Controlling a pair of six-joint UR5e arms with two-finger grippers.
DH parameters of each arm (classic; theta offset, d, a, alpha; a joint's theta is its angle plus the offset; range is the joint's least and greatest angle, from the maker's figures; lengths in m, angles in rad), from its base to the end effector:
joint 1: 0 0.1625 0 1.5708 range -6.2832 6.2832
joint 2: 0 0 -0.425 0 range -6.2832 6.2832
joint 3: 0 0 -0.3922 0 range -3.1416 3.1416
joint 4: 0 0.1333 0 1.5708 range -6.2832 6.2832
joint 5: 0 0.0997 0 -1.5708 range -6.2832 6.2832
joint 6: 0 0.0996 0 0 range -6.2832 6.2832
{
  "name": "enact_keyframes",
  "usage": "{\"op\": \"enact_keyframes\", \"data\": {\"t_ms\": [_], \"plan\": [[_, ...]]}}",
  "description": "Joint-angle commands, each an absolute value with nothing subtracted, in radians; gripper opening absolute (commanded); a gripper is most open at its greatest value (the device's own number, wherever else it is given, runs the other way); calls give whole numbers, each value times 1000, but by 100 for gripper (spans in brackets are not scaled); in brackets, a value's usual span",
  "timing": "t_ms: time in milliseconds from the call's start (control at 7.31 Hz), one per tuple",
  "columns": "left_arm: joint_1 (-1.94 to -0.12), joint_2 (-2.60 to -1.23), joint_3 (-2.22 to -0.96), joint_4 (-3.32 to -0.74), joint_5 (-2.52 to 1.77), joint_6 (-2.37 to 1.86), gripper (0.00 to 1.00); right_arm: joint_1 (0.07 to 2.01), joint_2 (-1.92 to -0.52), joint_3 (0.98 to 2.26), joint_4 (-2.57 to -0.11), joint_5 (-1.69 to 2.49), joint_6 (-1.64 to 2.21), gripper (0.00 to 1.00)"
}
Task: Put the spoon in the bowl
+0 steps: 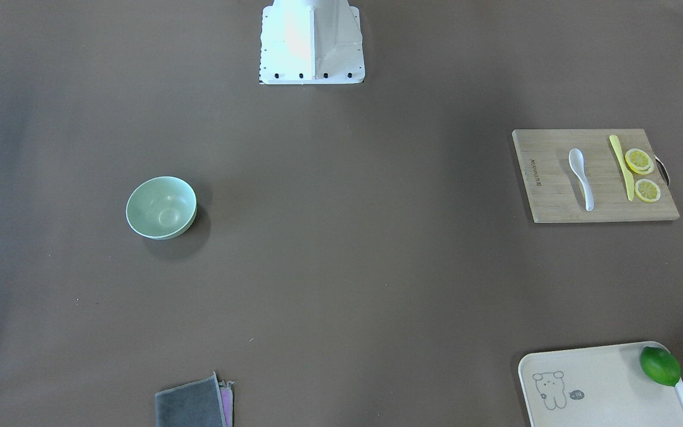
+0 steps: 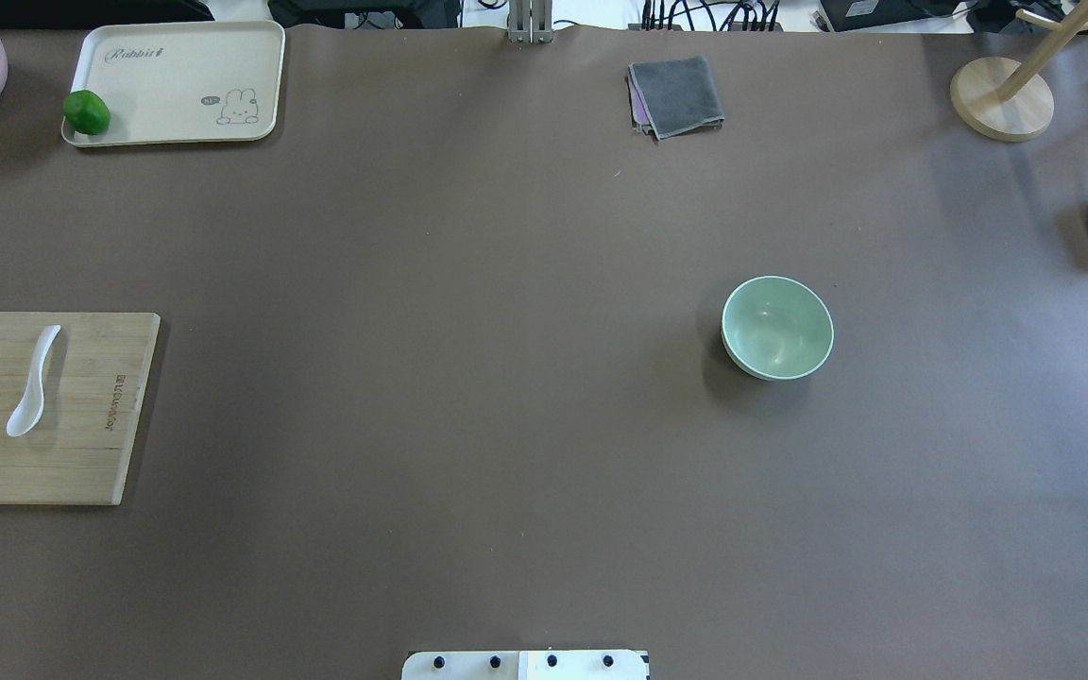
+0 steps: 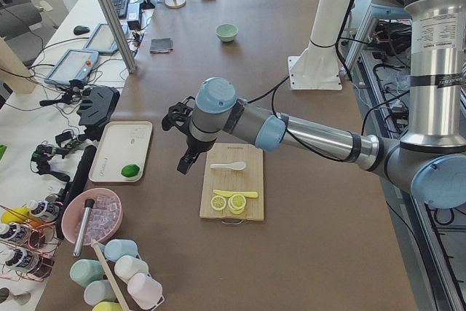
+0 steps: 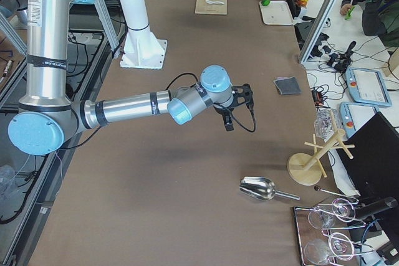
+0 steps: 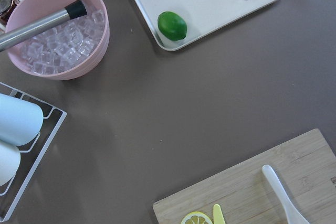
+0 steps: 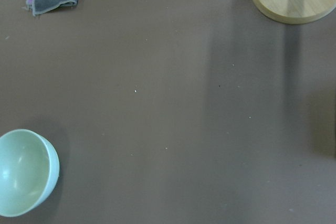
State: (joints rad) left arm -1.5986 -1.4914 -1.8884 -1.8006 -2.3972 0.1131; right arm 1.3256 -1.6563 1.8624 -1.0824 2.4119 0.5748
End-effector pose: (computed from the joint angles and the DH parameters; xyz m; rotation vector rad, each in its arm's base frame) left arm -0.0730 -0.4650 0.5089 0.4977 0.7792 0.2724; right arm -0.0560 -0.4671 0.4929 0.2759 -0.9955 0.0079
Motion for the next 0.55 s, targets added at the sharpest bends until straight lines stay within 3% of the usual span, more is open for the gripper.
{"op": "enact_keyframes", "data": {"t_ms": [0, 411], "plan": [[-1589, -1479, -1865, -1909, -2413, 25, 98, 1003, -1608, 1861, -956, 2120, 1003, 99], [-1589, -1479, -1865, -1911, -2413, 18, 98, 667, -1516, 1841, -945, 1765, 1334, 96]]}}
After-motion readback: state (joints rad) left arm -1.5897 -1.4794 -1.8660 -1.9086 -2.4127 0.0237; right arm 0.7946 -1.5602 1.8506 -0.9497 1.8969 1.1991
